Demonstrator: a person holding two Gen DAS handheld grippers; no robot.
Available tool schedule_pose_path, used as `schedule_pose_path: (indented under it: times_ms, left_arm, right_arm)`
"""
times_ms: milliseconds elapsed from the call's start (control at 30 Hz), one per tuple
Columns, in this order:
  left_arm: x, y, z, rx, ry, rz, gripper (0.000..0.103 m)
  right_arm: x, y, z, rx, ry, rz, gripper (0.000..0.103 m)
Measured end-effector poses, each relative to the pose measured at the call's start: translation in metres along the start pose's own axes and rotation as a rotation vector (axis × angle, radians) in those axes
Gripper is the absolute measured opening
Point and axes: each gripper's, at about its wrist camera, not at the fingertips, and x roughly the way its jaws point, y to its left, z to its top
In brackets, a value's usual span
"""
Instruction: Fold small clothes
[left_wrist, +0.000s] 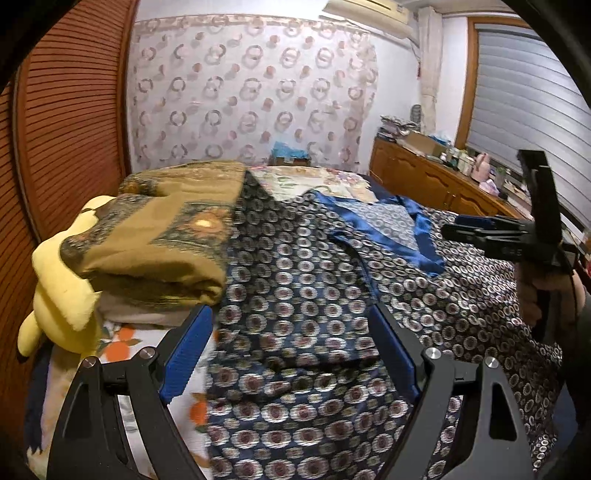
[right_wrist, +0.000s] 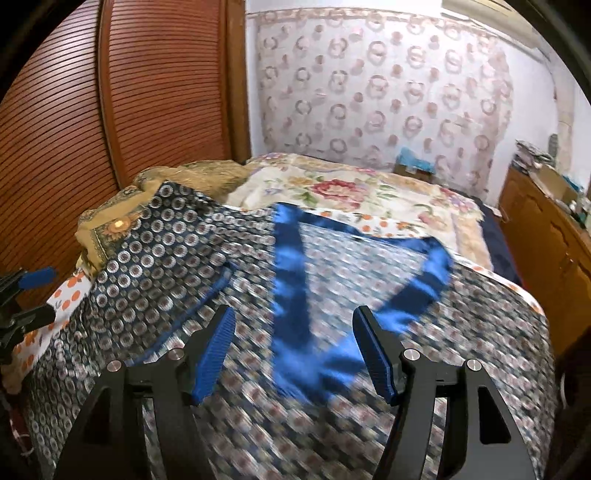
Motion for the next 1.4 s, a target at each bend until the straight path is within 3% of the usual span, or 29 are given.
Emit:
schedule_pose_path:
  times_ms: [467, 867, 1200, 1267, 1400]
  left_arm:
    - [-0.005, -0.052, 0.005, 0.094, -0.001, -0.069, 0.086]
    - [0.014, -0.069, -0.011, 0.130, 0.082, -0.096, 0.086]
    - [0.026, -0.077, -0.016, 0.152, 0.146, -0.114, 0.086]
    - [0.029, -0.078, -0.017, 0.152, 0.159, -0.114, 0.086]
    - [0.032, -0.077, -0.017, 0.146, 0.175, -0.120, 0.086]
  right_arm:
    - [-0.082, -0.050, -0.056, 0.079, 0.021, -0.152, 0.068]
    - [-0.097, -0.114, -0.090, 0.242, 0.093, -0.306, 0.068]
    - [-0.065, -0.133, -0.091, 0.437, 0.167, -0.225, 0.062]
    - [-0.059, -0.132, -0.088, 0.451, 0.181, -0.197, 0.057]
    - [-0.060, -0.136, -0.086, 0.468, 0.186, -0.124, 0.033]
